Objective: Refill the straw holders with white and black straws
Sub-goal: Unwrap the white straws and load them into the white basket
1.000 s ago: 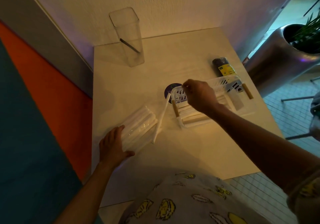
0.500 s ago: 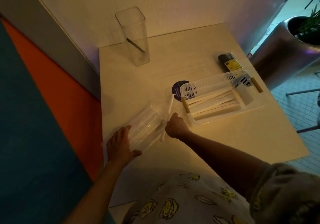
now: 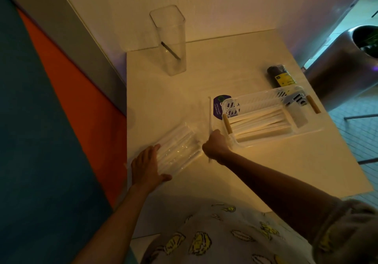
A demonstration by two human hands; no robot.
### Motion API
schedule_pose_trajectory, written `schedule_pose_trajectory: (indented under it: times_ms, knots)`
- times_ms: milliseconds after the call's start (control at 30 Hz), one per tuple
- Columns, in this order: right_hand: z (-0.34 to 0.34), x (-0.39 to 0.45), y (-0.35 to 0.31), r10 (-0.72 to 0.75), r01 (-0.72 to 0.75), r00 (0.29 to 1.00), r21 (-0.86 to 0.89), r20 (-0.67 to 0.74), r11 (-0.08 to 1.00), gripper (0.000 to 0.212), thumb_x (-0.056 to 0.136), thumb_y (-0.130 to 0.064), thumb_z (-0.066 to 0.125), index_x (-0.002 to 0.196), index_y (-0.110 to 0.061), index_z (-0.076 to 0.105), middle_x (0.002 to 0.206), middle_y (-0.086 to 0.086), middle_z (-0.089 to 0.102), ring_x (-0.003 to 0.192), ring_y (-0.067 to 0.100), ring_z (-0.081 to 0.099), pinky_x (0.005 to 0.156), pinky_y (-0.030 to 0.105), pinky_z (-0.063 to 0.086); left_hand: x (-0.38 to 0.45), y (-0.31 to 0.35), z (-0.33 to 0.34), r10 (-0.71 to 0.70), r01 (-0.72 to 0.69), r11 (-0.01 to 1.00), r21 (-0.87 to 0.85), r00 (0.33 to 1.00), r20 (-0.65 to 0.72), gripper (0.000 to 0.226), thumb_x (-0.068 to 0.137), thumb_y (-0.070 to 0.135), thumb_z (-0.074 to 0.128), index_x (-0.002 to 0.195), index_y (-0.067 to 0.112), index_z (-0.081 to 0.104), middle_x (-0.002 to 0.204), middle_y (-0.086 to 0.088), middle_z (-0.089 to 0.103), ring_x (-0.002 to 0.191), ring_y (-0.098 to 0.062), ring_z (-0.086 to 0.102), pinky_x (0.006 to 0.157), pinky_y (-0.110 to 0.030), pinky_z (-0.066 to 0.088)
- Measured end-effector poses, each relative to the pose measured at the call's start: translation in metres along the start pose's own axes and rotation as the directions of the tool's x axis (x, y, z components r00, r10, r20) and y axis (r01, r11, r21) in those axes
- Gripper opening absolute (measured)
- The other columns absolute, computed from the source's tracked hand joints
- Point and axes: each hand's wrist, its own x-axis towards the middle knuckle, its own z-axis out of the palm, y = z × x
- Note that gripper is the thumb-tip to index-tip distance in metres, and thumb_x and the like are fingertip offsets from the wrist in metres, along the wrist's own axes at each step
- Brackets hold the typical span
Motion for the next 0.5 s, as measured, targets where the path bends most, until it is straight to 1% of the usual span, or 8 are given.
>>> schedule_pose_trajectory:
  times_ms: [67, 167, 233, 300, 367, 400, 467, 500]
  knots:
    - [-0.013, -0.004, -0.010, -0.045, 0.045, 0.999, -0.010, 0.025, 0.999, 0.042, 0.087, -0.004, 0.066, 0.123, -0.004, 0.044, 0.113, 0.010, 0.055, 0.094, 0.021, 0.057, 0.062, 0.026, 0.053, 0.001, -0.001, -0.001, -0.009, 0.009, 1.000, 0.004, 1.000, 0.013, 0.124, 0.049, 0.067, 0.081, 0.149, 0.029, 0.018, 0.151, -0.002, 0.031, 0.137, -0.027, 0.032, 0.106, -0.048, 0.034]
    - [-0.031, -0.010, -0.027, -0.127, 0.126, 0.990, 0.024, 0.056, 0.992, 0.024, 0.087, 0.000, 0.064, 0.103, -0.009, 0.049, 0.109, 0.009, 0.055, 0.098, 0.026, 0.062, 0.079, 0.038, 0.059, 0.001, 0.000, -0.001, -0.006, 0.006, 1.000, -0.008, 1.000, 0.009, 0.124, 0.047, 0.066, 0.083, 0.148, 0.028, 0.021, 0.149, -0.003, 0.034, 0.136, -0.028, 0.034, 0.103, -0.049, 0.037]
    - [-0.042, -0.012, -0.038, -0.206, 0.203, 0.976, 0.038, 0.066, 0.978, 0.023, 0.088, 0.000, 0.062, 0.109, -0.005, 0.052, 0.103, 0.010, 0.058, 0.095, 0.026, 0.064, 0.082, 0.043, 0.060, 0.001, 0.001, -0.001, -0.002, 0.003, 1.000, -0.010, 1.000, 0.003, 0.124, 0.046, 0.065, 0.084, 0.148, 0.027, 0.023, 0.148, -0.003, 0.036, 0.134, -0.028, 0.036, 0.102, -0.049, 0.038]
    - [-0.056, -0.014, -0.049, -0.297, 0.291, 0.952, 0.081, 0.079, 0.953, 0.023, 0.091, -0.003, 0.060, 0.113, -0.005, 0.054, 0.105, 0.012, 0.063, 0.096, 0.025, 0.065, 0.085, 0.044, 0.059, 0.001, 0.001, -0.001, -0.003, 0.003, 1.000, -0.007, 1.000, 0.001, 0.124, 0.046, 0.064, 0.085, 0.148, 0.026, 0.024, 0.149, -0.004, 0.037, 0.135, -0.029, 0.036, 0.102, -0.050, 0.039]
    - [-0.076, -0.016, -0.061, -0.380, 0.372, 0.923, 0.111, 0.059, 0.922, 0.023, 0.094, -0.005, 0.058, 0.117, -0.007, 0.056, 0.105, 0.007, 0.064, 0.096, 0.020, 0.064, 0.083, 0.036, 0.058, 0.001, 0.001, -0.002, -0.009, 0.009, 1.000, -0.002, 1.000, 0.000, 0.125, 0.046, 0.064, 0.085, 0.148, 0.027, 0.023, 0.149, -0.003, 0.036, 0.135, -0.028, 0.035, 0.102, -0.050, 0.038]
    - [-0.088, -0.016, -0.066, -0.416, 0.412, 0.909, 0.097, 0.025, 0.906, 0.023, 0.094, -0.005, 0.058, 0.116, -0.009, 0.057, 0.102, 0.002, 0.063, 0.094, 0.016, 0.064, 0.077, 0.029, 0.057, 0.001, 0.001, -0.002, -0.010, 0.010, 1.000, -0.002, 1.000, 0.000, 0.125, 0.046, 0.064, 0.085, 0.148, 0.027, 0.023, 0.149, -0.003, 0.035, 0.135, -0.028, 0.035, 0.102, -0.050, 0.038]
    - [-0.117, -0.010, -0.070, -0.472, 0.472, 0.879, -0.013, -0.074, 0.881, 0.019, 0.094, -0.008, 0.058, 0.112, -0.014, 0.060, 0.098, -0.005, 0.060, 0.086, 0.008, 0.060, 0.061, 0.018, 0.049, 0.000, 0.003, -0.001, -0.010, 0.010, 1.000, -0.004, 1.000, 0.002, 0.125, 0.046, 0.063, 0.085, 0.148, 0.028, 0.023, 0.150, -0.003, 0.035, 0.135, -0.028, 0.035, 0.102, -0.051, 0.038]
    - [-0.131, -0.005, -0.070, -0.497, 0.491, 0.861, -0.084, -0.109, 0.867, 0.017, 0.095, -0.010, 0.058, 0.111, -0.016, 0.060, 0.097, -0.006, 0.059, 0.084, 0.006, 0.059, 0.059, 0.016, 0.046, 0.000, 0.002, -0.001, -0.011, 0.011, 1.000, -0.005, 1.000, 0.003, 0.125, 0.046, 0.063, 0.085, 0.148, 0.028, 0.023, 0.150, -0.002, 0.035, 0.135, -0.028, 0.035, 0.101, -0.051, 0.038]
